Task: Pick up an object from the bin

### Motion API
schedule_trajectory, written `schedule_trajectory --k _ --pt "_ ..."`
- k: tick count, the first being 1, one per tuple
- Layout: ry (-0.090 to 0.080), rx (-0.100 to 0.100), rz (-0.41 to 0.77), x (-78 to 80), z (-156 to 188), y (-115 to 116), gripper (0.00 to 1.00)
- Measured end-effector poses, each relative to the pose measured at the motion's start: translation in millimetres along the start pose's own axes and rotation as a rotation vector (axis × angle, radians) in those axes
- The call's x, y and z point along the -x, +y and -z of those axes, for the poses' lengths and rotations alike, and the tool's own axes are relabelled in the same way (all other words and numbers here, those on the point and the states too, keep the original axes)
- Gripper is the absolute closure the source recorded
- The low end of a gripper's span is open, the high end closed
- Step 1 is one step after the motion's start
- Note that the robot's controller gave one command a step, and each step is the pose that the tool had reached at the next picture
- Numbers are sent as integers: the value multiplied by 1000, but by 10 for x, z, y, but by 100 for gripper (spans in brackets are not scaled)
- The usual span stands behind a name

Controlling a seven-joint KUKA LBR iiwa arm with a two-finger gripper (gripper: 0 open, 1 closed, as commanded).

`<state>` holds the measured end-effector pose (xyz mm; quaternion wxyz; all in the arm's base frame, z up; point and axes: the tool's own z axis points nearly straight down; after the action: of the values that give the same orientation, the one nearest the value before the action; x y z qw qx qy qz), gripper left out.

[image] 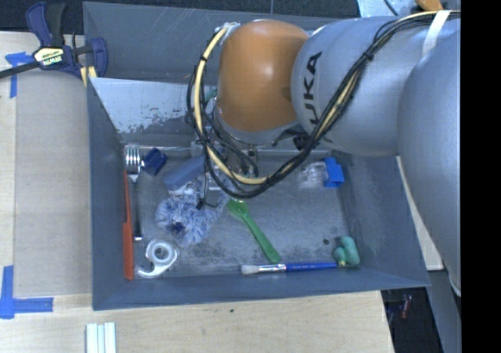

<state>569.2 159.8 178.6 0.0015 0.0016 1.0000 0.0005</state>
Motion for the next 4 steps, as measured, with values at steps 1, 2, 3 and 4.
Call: schedule_trajectory --k 1,2,3,4 --pt "0 0 0 0 0 0 0" --pt "-13 3 79 -56 -977 -69 0" --pt "-25 7 182 -15 -1027 -233 100" --pt "-25 7 181 -15 -1027 -233 100"
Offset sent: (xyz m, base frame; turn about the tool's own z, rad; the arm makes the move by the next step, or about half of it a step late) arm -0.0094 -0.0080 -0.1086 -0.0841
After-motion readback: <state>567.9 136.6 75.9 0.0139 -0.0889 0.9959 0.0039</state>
